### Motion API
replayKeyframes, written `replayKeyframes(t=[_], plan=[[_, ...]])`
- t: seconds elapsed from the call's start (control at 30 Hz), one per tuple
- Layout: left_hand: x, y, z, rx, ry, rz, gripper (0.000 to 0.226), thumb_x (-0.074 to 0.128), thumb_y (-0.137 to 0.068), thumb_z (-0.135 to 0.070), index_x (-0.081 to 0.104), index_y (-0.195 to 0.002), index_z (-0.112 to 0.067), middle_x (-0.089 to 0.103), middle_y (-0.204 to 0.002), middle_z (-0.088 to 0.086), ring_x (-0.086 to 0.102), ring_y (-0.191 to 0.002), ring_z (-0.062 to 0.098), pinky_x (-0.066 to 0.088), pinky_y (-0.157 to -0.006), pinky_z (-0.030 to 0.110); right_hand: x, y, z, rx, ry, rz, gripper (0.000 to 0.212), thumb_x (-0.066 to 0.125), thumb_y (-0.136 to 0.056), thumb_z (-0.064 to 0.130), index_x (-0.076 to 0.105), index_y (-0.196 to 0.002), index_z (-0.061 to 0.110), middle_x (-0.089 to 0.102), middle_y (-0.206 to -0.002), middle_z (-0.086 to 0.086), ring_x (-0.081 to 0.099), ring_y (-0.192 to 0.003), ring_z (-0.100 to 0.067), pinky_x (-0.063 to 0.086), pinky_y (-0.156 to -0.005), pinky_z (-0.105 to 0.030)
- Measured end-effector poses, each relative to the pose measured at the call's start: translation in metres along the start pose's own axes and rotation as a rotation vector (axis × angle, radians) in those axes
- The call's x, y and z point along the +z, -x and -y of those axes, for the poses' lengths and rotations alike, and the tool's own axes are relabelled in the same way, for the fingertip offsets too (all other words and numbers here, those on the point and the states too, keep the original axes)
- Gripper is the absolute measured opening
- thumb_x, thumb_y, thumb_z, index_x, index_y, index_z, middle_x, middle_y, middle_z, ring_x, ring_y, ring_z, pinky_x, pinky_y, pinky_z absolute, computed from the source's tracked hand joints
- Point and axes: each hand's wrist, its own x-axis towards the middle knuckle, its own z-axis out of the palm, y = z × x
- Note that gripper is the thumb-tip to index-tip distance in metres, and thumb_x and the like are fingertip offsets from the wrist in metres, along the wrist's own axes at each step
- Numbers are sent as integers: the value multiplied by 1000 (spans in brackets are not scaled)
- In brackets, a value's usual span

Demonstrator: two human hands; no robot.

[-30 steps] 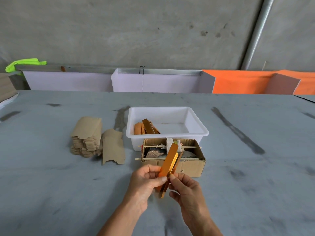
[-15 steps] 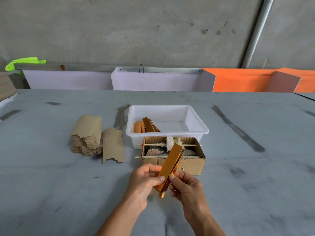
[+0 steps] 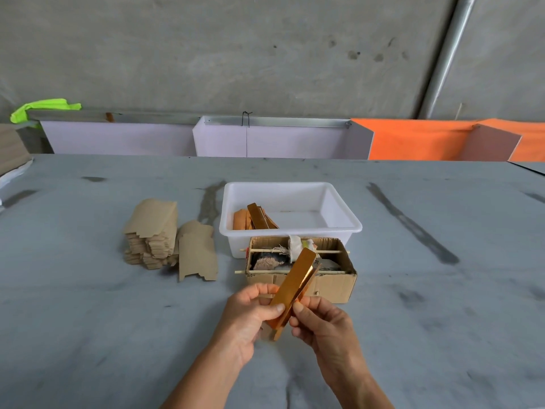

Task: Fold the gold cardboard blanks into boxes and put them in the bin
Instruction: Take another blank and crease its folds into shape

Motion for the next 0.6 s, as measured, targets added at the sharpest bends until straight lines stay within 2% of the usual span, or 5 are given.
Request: replayKeyframes(t=[0.17,0.27,0.33,0.43,0.6], plan=[[4,2,-3,88,-155,0,23,65,-76,12,65,-84,-9,66,-71,9,61,-54,9,41,-42,12,2,-1,0,-39,126,-70,8,63,-85,2,65,-79,-2,62,-59,-14,56,-48,-14,50,-48,-22],[6,6,-2,102,-183,37,24,69,-76,7,66,-90,-12,72,-80,9,64,-65,10,45,-51,14,3,-1,-1,-40,109,-125,13,62,-87,0,63,-74,0,60,-56,-11,54,-46,-12,47,-44,-22],[7,9,1,116,-208,68,35,71,-73,10,66,-95,-16,74,-85,8,63,-65,9,46,-51,17,4,-1,-2,-28,93,-152,15,62,-86,-1,61,-71,0,58,-55,-11,52,-45,-12,45,-43,-22],[6,9,3,121,-221,59,42,68,-72,16,66,-98,-18,74,-85,9,63,-63,10,48,-51,19,3,0,-2,-2,116,-154,17,64,-84,1,59,-68,2,58,-55,-8,52,-46,-11,43,-44,-22],[-3,4,-4,105,-288,120,45,65,-74,16,66,-95,-24,75,-82,-3,66,-64,12,47,-56,23,-4,-2,11,-16,146,-182,18,70,-80,4,62,-65,9,56,-56,-4,49,-51,-11,39,-49,-23]])
